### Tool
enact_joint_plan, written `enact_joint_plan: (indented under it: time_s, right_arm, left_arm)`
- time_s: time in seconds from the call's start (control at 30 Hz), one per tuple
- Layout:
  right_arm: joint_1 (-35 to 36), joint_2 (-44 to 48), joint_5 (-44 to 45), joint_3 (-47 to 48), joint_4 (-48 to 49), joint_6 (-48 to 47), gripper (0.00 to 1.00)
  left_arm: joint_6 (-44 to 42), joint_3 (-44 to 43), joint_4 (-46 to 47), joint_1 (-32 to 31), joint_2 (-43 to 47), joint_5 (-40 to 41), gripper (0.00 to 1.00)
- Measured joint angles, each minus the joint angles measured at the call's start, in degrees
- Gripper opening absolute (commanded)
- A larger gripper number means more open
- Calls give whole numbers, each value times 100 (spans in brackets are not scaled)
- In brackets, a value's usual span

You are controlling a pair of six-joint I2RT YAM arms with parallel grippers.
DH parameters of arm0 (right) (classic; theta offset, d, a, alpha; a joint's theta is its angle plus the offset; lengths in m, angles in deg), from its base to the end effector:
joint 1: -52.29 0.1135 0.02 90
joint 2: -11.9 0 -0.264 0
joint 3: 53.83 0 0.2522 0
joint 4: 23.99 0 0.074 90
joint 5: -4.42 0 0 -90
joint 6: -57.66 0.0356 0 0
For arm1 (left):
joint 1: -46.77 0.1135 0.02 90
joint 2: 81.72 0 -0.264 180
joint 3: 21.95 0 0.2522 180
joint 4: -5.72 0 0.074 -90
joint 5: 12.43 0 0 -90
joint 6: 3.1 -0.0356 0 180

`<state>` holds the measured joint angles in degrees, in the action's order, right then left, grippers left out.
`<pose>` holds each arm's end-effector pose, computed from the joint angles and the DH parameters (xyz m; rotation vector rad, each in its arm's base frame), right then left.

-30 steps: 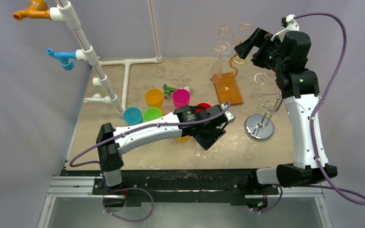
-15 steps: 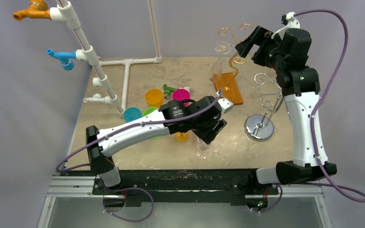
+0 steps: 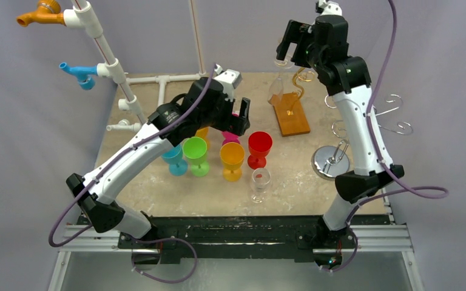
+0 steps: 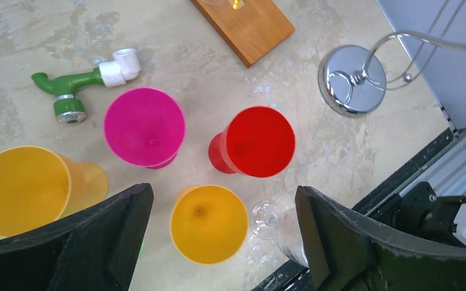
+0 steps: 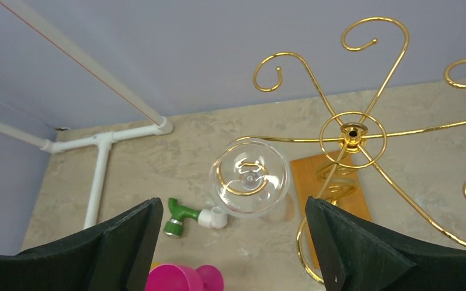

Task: Take the wine glass off the wine glass rack
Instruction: Pick up the wine glass from the wine rack.

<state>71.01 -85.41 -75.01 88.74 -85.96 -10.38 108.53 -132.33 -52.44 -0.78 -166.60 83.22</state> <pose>0.3199 0.1015 0.5232 0.1810 1.8608 0.3205 0.2160 -0.2309 0.4260 0.4351 2.1548 -0.5929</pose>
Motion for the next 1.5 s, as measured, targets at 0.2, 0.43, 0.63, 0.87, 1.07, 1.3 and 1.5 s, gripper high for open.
enact_joint_plan:
  time_s: [0.2, 0.43, 0.63, 0.87, 1.07, 1.3, 1.5]
  right_arm:
    - [122, -651, 476, 551, -243, -267, 99]
    - [262, -1056, 778, 911, -431, -501, 99]
    - [343, -1182, 898, 922, -498, -581, 99]
    - [446, -1224, 1102, 920, -503, -647, 99]
    - [459, -1224, 1270, 922, -501, -667, 99]
    - [470, -1303, 1287, 922, -498, -702, 99]
    - [496, -1486, 1290, 920, -501, -717, 99]
  left_arm:
    - [4, 262, 304, 717, 92, -278, 99]
    - [-15, 365, 450, 898, 96, -573, 99]
    - [-20, 365, 452, 918, 118, -706, 100]
    - [-22, 365, 452, 925, 175, -763, 100]
    - [-22, 365, 452, 927, 203, -802, 100]
    - [-22, 365, 452, 929, 203, -824, 100]
    - [-24, 365, 452, 929, 203, -824, 100]
